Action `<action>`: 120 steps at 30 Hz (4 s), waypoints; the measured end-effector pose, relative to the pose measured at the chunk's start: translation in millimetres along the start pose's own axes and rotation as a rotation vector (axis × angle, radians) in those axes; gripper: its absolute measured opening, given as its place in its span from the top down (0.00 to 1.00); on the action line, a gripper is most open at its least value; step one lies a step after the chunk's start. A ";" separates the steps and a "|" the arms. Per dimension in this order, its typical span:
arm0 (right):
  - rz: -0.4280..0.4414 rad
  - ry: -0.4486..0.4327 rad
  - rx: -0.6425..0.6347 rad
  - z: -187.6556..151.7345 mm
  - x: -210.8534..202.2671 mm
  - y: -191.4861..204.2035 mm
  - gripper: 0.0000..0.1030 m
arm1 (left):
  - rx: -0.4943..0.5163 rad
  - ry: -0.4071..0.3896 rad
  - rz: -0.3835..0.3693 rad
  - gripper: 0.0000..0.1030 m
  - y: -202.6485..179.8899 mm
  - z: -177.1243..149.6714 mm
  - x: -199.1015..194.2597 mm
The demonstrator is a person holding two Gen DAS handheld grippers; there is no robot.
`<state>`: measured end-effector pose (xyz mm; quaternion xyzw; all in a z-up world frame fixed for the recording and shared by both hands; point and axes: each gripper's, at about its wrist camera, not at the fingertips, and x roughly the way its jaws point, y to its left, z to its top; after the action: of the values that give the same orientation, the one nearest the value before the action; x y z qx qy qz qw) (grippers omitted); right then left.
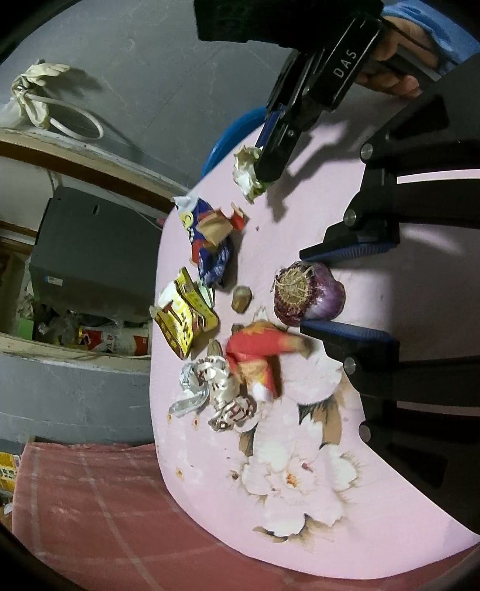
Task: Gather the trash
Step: 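Carry both items over the blue bucket and open both grippers to drop them, then move both tools back over the trash pile, then grasp the red wrapper with the left gripper while the right gripper grasps a red-and-tan wrapper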
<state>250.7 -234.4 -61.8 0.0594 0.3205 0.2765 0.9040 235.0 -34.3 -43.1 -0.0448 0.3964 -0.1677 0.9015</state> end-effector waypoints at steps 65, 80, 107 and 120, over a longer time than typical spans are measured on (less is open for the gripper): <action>-0.436 -0.352 0.337 47.9 -84.0 -187.2 0.21 | -0.002 -0.066 -0.037 0.39 -125.2 128.5 111.0; -0.316 -0.476 0.064 62.0 -79.6 -89.4 0.00 | -0.052 -0.432 0.207 0.04 -49.6 87.2 -13.5; -0.127 -0.245 -0.181 45.0 -1.2 0.8 0.00 | -0.068 -0.274 0.353 0.04 28.6 -0.1 -37.9; -0.107 0.009 -0.168 39.4 41.0 -8.8 0.05 | -0.075 -0.134 0.285 0.05 31.6 6.2 -9.6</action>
<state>305.2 -217.0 -55.7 -0.0351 0.3031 0.2541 0.9178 241.9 -1.7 -38.9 -0.0327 0.3436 -0.0198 0.9384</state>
